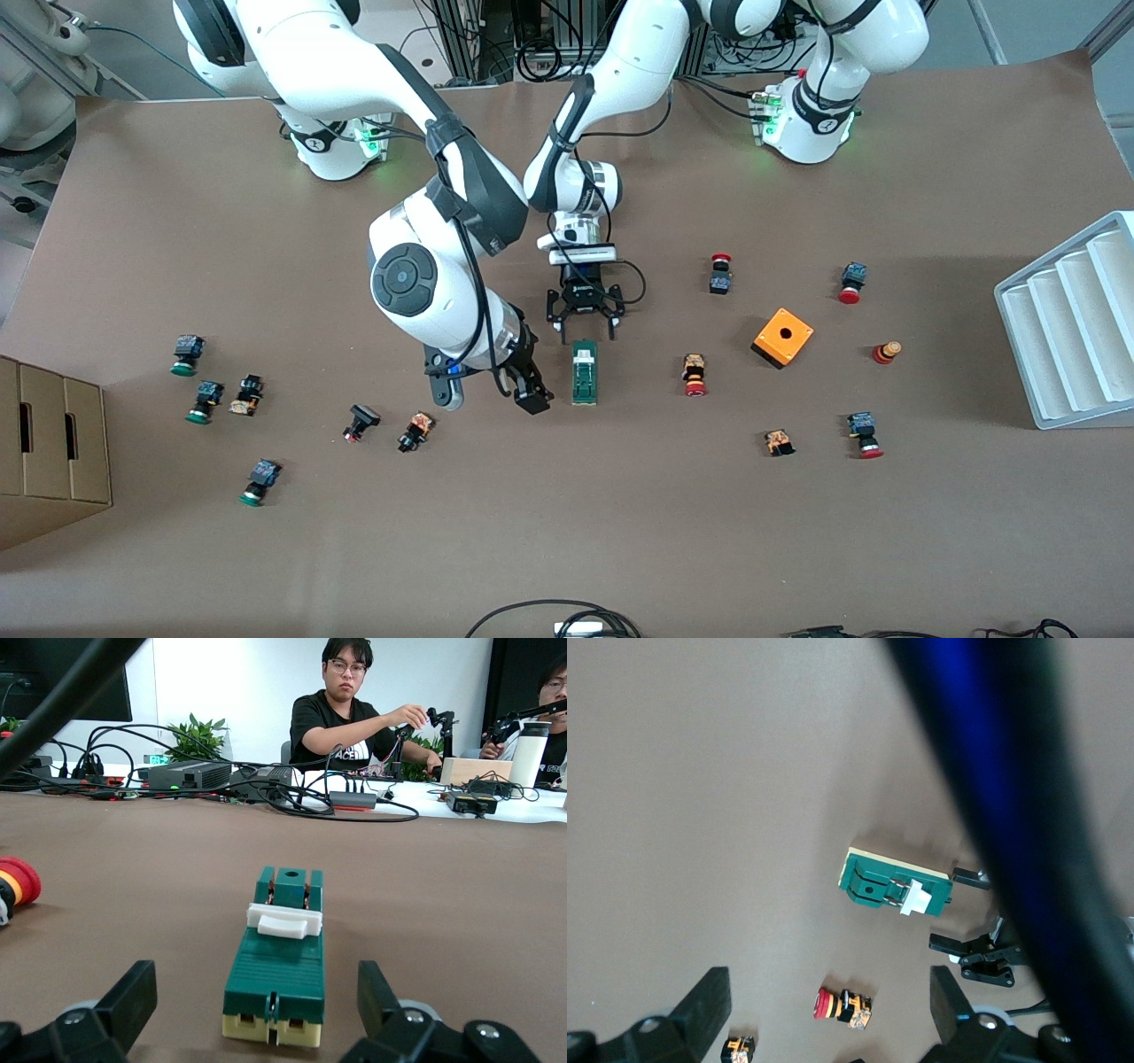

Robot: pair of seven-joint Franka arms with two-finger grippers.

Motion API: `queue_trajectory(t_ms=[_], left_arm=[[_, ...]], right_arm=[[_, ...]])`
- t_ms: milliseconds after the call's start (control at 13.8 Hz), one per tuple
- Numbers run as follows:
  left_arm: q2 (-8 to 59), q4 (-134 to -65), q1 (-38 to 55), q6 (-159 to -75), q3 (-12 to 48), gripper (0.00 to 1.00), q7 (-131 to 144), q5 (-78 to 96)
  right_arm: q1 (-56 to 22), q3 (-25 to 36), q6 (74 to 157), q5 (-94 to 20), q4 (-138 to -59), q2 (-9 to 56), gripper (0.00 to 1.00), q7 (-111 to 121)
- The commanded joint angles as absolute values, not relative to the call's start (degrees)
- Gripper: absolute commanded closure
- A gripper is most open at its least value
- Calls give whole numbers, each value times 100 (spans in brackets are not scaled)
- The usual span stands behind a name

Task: Close load switch with both arms

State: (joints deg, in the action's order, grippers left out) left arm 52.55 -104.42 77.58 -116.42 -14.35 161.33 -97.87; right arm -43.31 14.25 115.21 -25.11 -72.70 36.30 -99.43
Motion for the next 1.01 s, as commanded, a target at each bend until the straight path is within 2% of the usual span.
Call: queue_trajectory(t_ms=[0,941], left_arm=[[5449,-10424,7734,-11584,-1450,0,17710,-10274],[5546,-10213,7612,-11619,-1441,0,17692,-10485]], right_arm=[[-4377,1441,11566,-2391,-7031,3788,0,-10107],[-4430,1441,11725,-2311,-7031,3850,0,-10248]])
